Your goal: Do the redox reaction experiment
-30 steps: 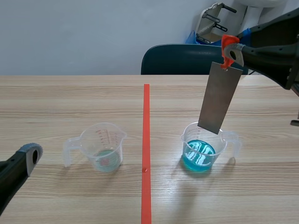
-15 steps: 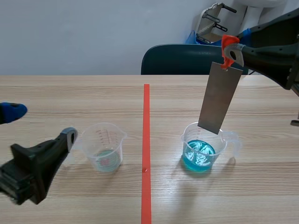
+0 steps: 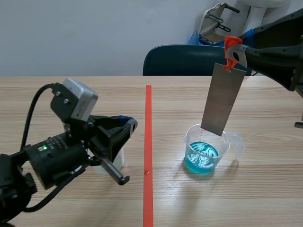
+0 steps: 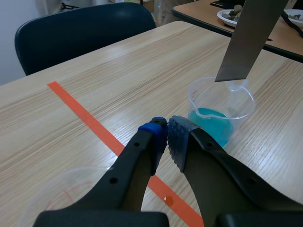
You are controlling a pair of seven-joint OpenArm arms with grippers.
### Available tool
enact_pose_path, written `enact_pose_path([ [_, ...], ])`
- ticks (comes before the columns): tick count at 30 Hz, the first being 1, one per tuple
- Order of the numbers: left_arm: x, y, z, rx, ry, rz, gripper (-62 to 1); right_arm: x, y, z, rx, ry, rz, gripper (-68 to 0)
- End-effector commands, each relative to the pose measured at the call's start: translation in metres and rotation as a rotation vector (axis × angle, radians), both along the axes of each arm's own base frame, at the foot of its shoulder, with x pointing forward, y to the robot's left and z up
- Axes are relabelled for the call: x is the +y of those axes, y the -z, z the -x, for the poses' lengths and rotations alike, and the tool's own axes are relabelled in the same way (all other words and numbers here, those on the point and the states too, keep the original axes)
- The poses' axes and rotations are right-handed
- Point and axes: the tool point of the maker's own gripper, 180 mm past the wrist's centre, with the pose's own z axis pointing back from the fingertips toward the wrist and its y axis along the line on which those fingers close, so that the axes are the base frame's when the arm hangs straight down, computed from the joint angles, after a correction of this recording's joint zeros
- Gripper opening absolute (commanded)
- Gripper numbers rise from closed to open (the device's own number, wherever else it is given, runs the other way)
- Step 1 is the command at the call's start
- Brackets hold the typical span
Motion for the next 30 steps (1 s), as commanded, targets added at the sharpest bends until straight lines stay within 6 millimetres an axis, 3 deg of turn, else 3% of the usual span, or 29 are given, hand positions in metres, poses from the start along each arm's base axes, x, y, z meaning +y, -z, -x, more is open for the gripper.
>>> enact_pose_path([
  [1,-0.009,-0.010,-0.006,-0.034,0.003,0.042,-57.2,0.000,-0.008,-0.001,-0.022,-0.009,-0.008,-66.7],
  [10,-0.067,0.007,-0.019,-0.031,0.115,0.071,-58.2,0.000,-0.008,-0.001,-0.022,-0.009,-0.008,-66.7],
  [16,-0.091,0.017,-0.030,-0.022,0.115,0.071,-58.2,0.000,-0.008,-0.001,-0.022,-0.009,-0.008,-66.7],
  [23,-0.101,0.026,-0.043,-0.007,0.096,0.071,-58.2,0.000,-0.008,-0.001,-0.022,-0.008,-0.008,-66.7],
  [30,-0.103,0.028,-0.043,-0.021,0.104,0.056,-58.2,0.000,-0.008,-0.001,-0.023,-0.009,-0.009,-66.7],
])
